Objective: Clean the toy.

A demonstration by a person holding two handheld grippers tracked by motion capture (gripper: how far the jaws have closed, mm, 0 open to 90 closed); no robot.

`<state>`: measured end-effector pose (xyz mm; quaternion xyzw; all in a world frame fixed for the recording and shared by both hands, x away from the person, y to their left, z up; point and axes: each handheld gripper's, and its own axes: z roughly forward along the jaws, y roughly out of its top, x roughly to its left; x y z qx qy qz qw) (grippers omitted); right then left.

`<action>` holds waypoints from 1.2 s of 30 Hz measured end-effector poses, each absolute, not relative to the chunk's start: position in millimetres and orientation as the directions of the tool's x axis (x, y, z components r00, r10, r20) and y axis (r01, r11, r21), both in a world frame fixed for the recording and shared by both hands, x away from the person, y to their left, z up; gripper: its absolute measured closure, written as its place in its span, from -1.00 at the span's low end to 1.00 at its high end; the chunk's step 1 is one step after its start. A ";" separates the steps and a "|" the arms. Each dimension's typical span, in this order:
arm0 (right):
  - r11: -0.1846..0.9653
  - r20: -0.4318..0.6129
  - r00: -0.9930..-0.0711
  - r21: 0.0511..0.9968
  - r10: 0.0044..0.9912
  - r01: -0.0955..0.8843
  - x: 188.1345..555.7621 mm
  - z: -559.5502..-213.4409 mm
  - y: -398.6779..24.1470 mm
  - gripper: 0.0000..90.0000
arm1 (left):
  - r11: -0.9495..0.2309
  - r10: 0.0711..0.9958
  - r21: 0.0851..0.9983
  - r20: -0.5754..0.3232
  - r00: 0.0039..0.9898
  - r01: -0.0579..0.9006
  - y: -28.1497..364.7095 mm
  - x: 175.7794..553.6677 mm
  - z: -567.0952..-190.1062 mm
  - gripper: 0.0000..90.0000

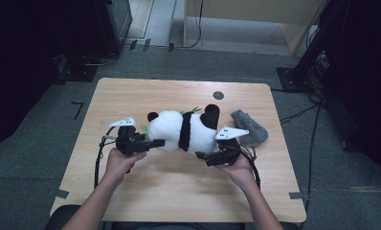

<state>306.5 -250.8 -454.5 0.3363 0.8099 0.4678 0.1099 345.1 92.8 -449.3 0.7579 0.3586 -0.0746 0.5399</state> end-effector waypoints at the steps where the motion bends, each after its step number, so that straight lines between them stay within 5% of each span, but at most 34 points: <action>1: 0.341 0.131 -0.749 0.831 0.649 0.441 306.4 -454.2 -251.6 -0.50 | -0.166 0.468 0.757 -0.504 0.726 0.632 92.2 345.6 -450.0 0.07; 4: 0.337 0.135 -0.742 0.828 0.656 0.449 307.1 -452.4 -253.8 -0.31 | -0.197 0.485 0.735 -0.502 0.716 0.649 90.8 346.9 -453.0 -0.03; 11: 0.284 0.236 -0.709 0.798 0.664 0.531 313.7 -445.8 -258.4 -0.26 | -0.228 0.517 0.796 -0.389 0.763 0.561 94.1 343.5 -452.1 -0.37; 18: 0.166 0.361 -0.664 0.789 0.655 0.592 313.6 -439.2 -264.2 -0.42 | -0.258 0.509 0.799 -0.365 0.779 0.543 93.7 341.1 -453.2 -0.36; 29: 0.172 0.381 -0.654 0.767 0.653 0.618 315.4 -438.3 -262.6 -0.54 | -0.237 0.532 0.797 -0.371 0.761 0.555 95.3 340.5 -455.4 -0.35; 36: 0.193 0.399 -0.686 0.764 0.609 0.616 315.4 -435.8 -266.7 -0.53 | -0.213 0.546 0.791 -0.391 0.741 0.574 97.7 337.1 -450.8 -0.13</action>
